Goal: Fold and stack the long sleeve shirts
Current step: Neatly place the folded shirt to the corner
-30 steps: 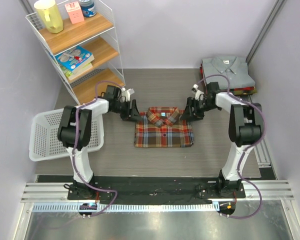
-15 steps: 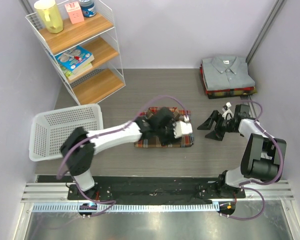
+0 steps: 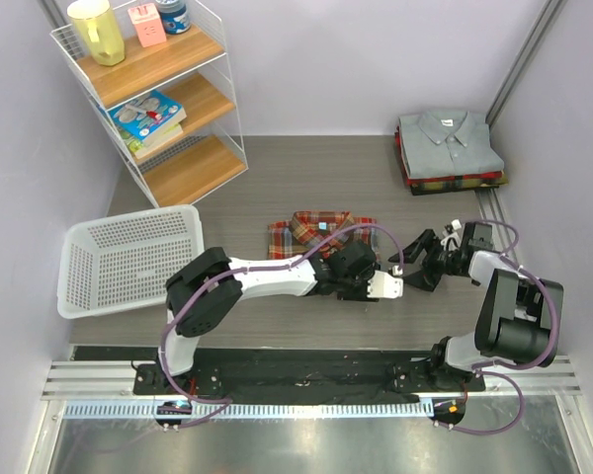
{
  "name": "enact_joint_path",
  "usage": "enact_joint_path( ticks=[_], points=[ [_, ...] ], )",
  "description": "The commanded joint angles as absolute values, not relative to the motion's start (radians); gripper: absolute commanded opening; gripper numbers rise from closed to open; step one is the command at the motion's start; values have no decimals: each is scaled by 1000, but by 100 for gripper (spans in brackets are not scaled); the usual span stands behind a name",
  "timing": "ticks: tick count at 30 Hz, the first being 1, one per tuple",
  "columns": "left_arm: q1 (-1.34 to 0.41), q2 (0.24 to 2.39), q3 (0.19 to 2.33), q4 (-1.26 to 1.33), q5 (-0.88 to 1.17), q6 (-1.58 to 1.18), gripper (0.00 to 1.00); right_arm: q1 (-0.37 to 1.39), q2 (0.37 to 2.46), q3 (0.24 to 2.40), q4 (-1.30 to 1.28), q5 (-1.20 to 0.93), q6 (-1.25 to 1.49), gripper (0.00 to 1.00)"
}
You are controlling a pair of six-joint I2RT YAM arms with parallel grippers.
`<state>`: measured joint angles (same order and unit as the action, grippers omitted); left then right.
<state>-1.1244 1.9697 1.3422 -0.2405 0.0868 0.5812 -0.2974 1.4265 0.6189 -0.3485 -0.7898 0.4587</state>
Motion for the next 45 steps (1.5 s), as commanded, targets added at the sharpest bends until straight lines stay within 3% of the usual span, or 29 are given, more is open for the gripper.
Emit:
enact_joint_path(
  ticks=[1,7,13,18,25,36,40,43,45],
  points=[
    [-1126,2006,1365,-153,86,618,36,-302,1391,548,-220,-799,589,81],
    [-1077,2023,1397,-208,218,565,15,-298,1442,500,-149,-808,635,82],
    [-1002,1997,1471,-281,360,480,7,-223,1543,495,-42,-819,704,87],
    [-994,1974,1482,-314,380,492,6,-187,1618,506,73,-836,756,89],
    [-991,1957,1482,-336,387,495,6,-103,1693,463,443,-783,981,88],
    [-977,1934,1499,-344,411,437,5,-3,1856,514,707,-614,1144,78],
    [-970,1936,1508,-345,419,422,5,0,1911,546,741,-569,1170,72],
    [-963,1939,1519,-345,419,417,5,41,1922,568,747,-528,1187,60],
    [-957,1939,1525,-347,423,397,7,63,1904,586,749,-528,1190,37]
  ],
)
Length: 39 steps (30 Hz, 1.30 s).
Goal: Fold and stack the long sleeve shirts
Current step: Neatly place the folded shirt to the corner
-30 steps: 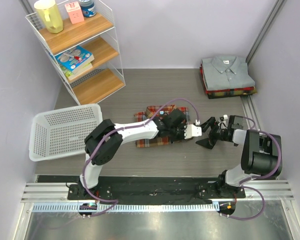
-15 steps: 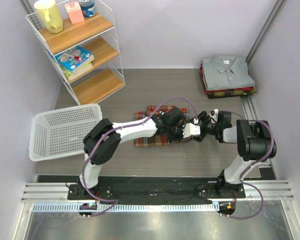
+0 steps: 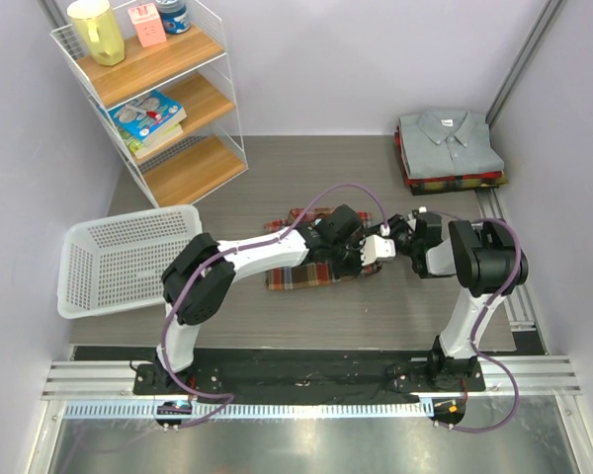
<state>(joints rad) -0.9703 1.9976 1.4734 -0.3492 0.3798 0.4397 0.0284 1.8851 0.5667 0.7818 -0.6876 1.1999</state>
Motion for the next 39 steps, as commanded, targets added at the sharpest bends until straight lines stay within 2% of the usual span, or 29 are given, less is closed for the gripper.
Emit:
enact_joint_path(
  ticks=[1,2,3,4,5,6,10,11,13,17,21,31,39],
  points=[
    [-948,1937,1535,-353,428,388,8,67,1892,597,738,-528,1181,28],
    [-942,1930,1540,-360,431,362,12,72,1873,621,683,-522,1171,13],
    [-934,1924,1545,-376,442,350,25,77,1820,643,626,-514,1108,7],
    [-914,1915,1549,-414,451,333,31,77,1795,670,558,-497,1060,2],
    [-904,1890,1546,-435,462,304,37,77,1767,743,413,-489,1014,1],
    [-890,1872,1539,-451,486,282,48,75,1744,788,349,-489,924,1],
    [-816,1783,1477,-604,543,270,63,67,1746,1071,10,-447,688,1],
    [-805,1758,1444,-624,543,278,72,66,1753,1125,-48,-413,645,1],
    [-775,1701,1410,-663,542,302,100,67,1791,1301,-207,-382,495,1],
    [-732,1628,1347,-715,488,293,100,64,1835,1500,-294,-203,296,1],
    [-704,1574,1293,-744,460,293,100,57,1920,1699,-337,-150,147,1],
    [-699,1482,1183,-716,416,235,100,43,2206,2368,-581,-34,-86,1],
    [-699,1471,1152,-710,382,193,100,43,2148,2398,-589,3,-158,1]
  ],
)
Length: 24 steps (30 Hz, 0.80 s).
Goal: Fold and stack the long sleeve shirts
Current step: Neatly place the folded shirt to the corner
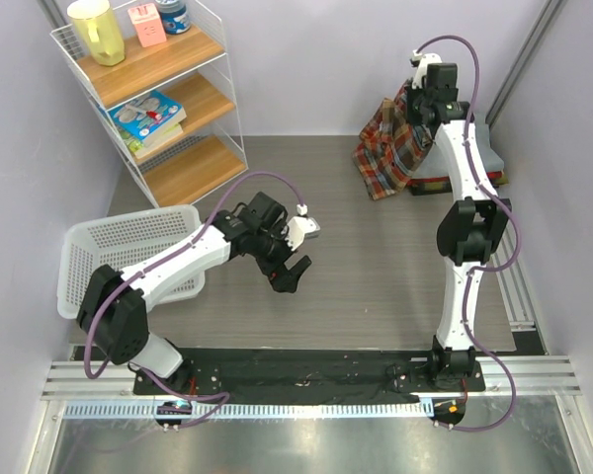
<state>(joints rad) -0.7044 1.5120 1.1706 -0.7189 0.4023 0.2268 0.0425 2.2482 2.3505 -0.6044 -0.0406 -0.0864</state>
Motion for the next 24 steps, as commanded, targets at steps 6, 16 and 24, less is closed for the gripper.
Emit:
enact_joint_path(
  ticks=[6,16,24],
  points=[
    [-699,1454,1121,-687,365,180,100,44,2079,2405,-589,29,-179,1],
    [-699,1443,1106,-675,357,176,100,61,2011,2441,-603,20,-161,1],
    [-699,1439,1101,-676,357,178,100,80,1994,2477,-604,21,-153,1]
  ],
)
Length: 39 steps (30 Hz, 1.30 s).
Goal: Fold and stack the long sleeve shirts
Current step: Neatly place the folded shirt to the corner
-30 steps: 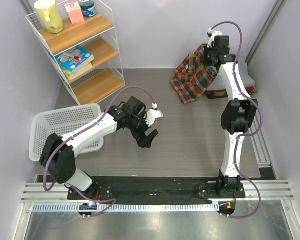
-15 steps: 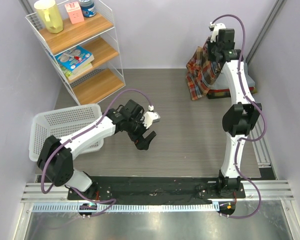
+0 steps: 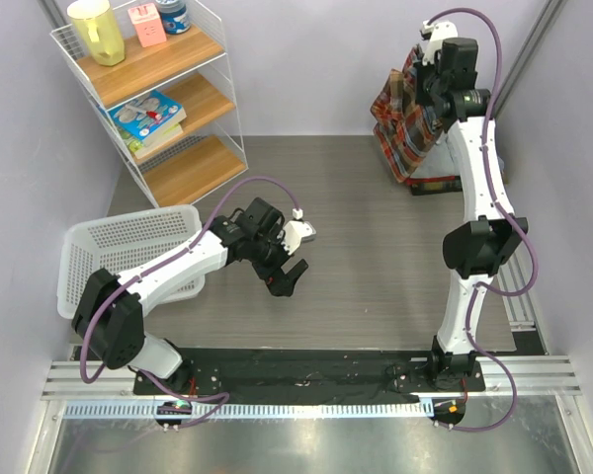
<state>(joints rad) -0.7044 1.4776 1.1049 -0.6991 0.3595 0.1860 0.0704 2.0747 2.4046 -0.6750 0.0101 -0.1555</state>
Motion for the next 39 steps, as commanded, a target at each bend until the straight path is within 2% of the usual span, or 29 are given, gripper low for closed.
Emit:
enact_joint_path(
  ticks=[1,9,21,28,39],
  points=[
    [-699,1439,1103,-678,354,179,100,80,1993,2479,-604,23,-155,1],
    [-699,1439,1109,-686,353,181,100,72,1993,2464,-577,44,-195,1],
    [-699,1445,1111,-703,357,186,100,-32,2026,2441,-528,14,-232,1],
    [-699,1459,1118,-718,360,189,100,-138,2088,2419,-489,-181,-288,1],
    [-698,1488,1126,-738,362,193,100,-239,2193,2408,-364,-262,-347,1]
  ],
)
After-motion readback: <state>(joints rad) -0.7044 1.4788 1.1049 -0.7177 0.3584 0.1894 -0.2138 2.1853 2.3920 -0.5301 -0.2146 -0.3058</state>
